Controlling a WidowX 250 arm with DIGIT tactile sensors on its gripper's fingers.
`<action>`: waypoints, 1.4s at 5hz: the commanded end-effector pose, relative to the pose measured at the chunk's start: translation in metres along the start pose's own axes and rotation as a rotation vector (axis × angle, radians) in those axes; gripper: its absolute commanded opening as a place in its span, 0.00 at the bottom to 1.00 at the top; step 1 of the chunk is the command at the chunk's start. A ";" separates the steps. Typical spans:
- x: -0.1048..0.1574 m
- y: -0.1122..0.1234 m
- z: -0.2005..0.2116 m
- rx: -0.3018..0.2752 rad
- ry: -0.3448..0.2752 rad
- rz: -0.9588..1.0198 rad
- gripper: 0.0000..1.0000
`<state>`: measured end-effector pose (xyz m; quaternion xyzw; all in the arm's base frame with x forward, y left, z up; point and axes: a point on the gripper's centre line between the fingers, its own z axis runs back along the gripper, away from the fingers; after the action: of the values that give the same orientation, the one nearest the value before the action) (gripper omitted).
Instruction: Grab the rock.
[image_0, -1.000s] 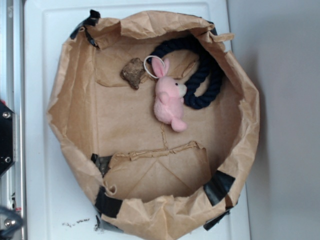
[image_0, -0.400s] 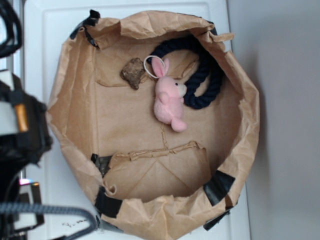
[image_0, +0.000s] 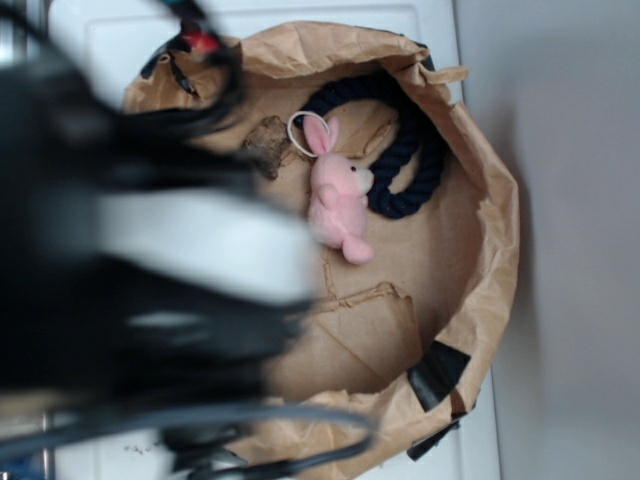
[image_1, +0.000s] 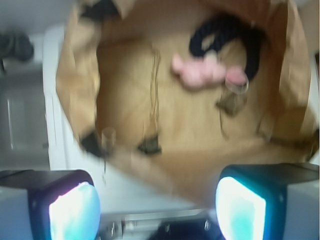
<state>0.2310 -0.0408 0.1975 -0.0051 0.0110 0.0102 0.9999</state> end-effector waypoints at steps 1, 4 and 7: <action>0.004 0.002 0.014 -0.013 -0.050 0.005 1.00; 0.035 0.019 -0.026 -0.067 -0.115 -0.040 1.00; 0.060 0.056 -0.092 0.033 -0.095 -0.103 1.00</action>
<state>0.2830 0.0089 0.0944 0.0086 -0.0148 -0.0482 0.9987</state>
